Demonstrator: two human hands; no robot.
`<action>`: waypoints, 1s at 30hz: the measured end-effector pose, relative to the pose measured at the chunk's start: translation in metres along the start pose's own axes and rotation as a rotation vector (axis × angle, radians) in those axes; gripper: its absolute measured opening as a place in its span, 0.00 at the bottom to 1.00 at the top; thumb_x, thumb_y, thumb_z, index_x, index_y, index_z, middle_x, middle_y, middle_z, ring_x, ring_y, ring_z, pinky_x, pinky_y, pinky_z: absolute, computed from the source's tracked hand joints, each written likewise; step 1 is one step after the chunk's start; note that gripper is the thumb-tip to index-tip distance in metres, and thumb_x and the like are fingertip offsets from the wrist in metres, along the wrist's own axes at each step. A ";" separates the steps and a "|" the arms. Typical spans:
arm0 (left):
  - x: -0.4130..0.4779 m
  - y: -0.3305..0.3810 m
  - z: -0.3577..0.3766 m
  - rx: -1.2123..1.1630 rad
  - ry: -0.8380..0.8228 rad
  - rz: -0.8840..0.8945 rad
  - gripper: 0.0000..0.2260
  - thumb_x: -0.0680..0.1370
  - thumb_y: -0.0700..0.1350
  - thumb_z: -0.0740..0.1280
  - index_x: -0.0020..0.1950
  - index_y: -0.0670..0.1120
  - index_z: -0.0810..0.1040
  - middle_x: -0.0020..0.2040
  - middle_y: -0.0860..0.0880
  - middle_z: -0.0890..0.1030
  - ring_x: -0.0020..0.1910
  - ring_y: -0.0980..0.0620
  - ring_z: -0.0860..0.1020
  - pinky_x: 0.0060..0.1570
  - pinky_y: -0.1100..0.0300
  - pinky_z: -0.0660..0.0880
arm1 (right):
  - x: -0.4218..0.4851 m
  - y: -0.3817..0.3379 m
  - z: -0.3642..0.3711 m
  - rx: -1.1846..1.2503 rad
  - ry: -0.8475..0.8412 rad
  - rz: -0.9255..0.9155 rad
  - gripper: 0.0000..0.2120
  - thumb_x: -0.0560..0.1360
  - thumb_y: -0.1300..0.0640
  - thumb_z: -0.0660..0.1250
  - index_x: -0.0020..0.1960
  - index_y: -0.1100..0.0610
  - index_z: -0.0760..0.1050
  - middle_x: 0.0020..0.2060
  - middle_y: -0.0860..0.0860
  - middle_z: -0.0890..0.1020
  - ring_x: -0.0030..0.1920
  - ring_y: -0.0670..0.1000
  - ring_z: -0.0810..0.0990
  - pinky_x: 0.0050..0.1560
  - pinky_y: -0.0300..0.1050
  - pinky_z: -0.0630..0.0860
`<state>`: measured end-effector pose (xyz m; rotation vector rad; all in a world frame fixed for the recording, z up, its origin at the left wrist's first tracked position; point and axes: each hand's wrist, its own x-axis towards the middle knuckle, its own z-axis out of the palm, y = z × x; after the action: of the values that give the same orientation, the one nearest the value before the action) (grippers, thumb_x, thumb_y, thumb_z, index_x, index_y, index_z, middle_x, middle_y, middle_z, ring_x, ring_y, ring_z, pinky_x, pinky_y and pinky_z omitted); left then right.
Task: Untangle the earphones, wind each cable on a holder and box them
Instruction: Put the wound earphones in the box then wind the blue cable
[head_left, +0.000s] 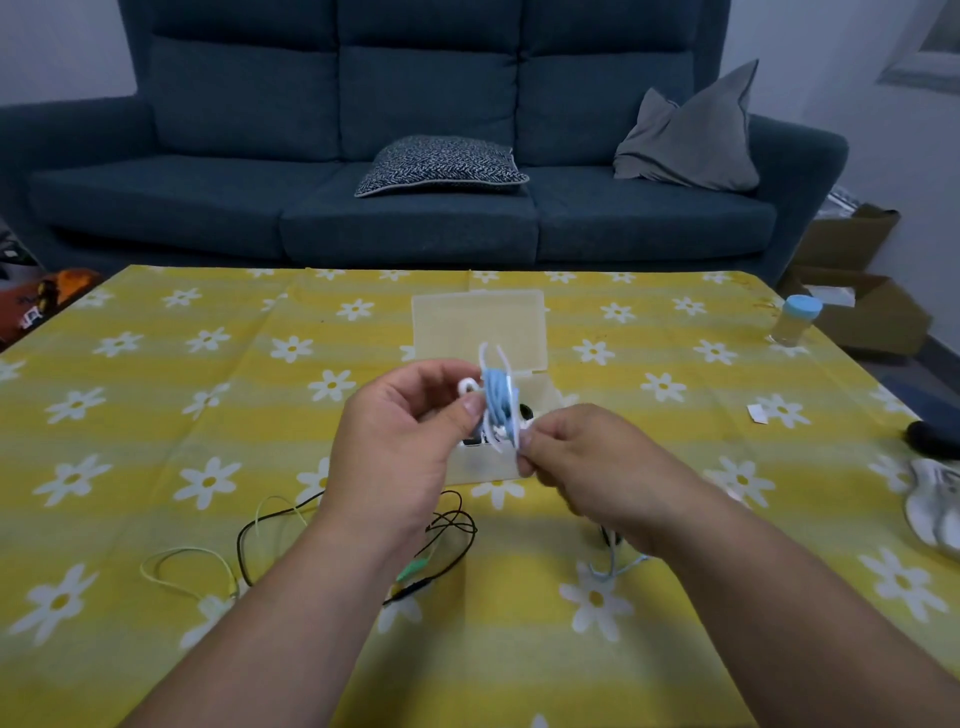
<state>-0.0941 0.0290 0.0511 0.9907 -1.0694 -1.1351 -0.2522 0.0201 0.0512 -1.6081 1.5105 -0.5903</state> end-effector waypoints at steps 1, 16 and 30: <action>0.002 -0.001 -0.001 0.033 0.045 0.013 0.11 0.75 0.29 0.68 0.45 0.44 0.82 0.39 0.48 0.85 0.37 0.53 0.81 0.41 0.63 0.79 | -0.002 -0.003 0.004 -0.013 -0.028 -0.049 0.17 0.82 0.53 0.60 0.37 0.55 0.77 0.26 0.45 0.70 0.22 0.43 0.62 0.25 0.37 0.59; 0.004 -0.005 -0.005 0.423 0.107 0.107 0.07 0.74 0.35 0.73 0.44 0.47 0.82 0.37 0.51 0.84 0.37 0.53 0.83 0.39 0.62 0.80 | -0.013 -0.015 -0.006 0.160 0.000 -0.231 0.13 0.80 0.55 0.65 0.38 0.57 0.80 0.27 0.47 0.68 0.26 0.45 0.62 0.29 0.41 0.60; -0.004 -0.002 0.001 0.404 -0.284 0.047 0.09 0.74 0.31 0.71 0.45 0.44 0.83 0.41 0.46 0.84 0.41 0.47 0.82 0.45 0.57 0.80 | -0.008 -0.013 -0.029 0.413 0.212 -0.138 0.14 0.79 0.60 0.66 0.35 0.60 0.78 0.22 0.46 0.66 0.25 0.47 0.59 0.29 0.43 0.56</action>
<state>-0.0957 0.0330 0.0491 1.1286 -1.5872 -1.0630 -0.2695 0.0194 0.0796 -1.3644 1.3217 -1.1015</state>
